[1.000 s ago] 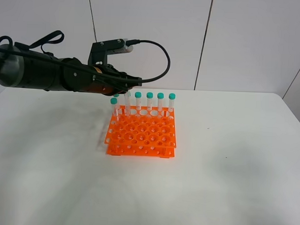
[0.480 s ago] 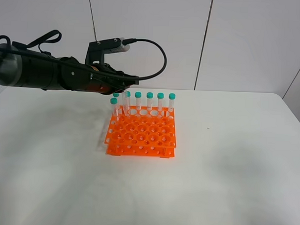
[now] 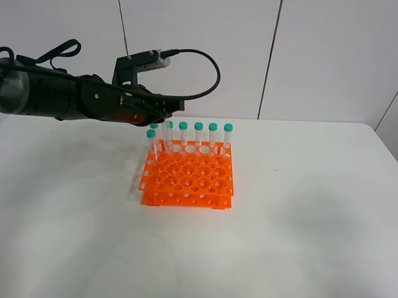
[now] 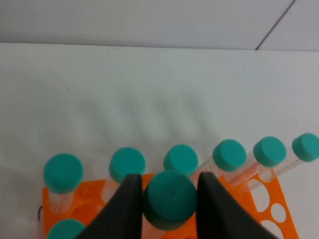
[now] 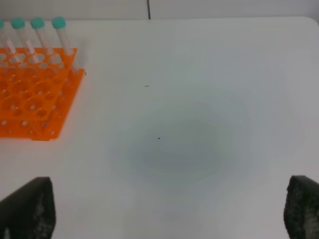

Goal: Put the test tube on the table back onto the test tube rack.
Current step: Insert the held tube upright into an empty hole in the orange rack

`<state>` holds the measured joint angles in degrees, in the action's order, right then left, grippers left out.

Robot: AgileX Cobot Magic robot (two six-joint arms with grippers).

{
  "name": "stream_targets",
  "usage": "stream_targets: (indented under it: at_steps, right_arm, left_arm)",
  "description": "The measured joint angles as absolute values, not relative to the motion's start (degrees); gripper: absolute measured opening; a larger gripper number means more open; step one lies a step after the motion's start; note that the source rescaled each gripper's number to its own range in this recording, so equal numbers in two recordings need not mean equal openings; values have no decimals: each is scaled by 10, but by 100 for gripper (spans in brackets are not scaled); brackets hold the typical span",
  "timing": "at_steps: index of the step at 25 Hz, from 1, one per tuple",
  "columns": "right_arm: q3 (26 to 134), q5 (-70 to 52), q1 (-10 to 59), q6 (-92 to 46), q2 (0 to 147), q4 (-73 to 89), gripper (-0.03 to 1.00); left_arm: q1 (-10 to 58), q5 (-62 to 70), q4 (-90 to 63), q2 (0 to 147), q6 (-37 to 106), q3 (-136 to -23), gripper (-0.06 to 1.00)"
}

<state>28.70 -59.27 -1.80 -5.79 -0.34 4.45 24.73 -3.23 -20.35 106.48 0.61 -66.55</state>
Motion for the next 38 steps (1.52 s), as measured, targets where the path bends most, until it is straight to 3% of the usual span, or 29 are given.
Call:
stream_targets:
  at_steps: [38]
  right_arm:
    - [287,-593,-18,-58,-3,45,100]
  left_arm:
    - [247,-44,-213,1105,75,-655,1]
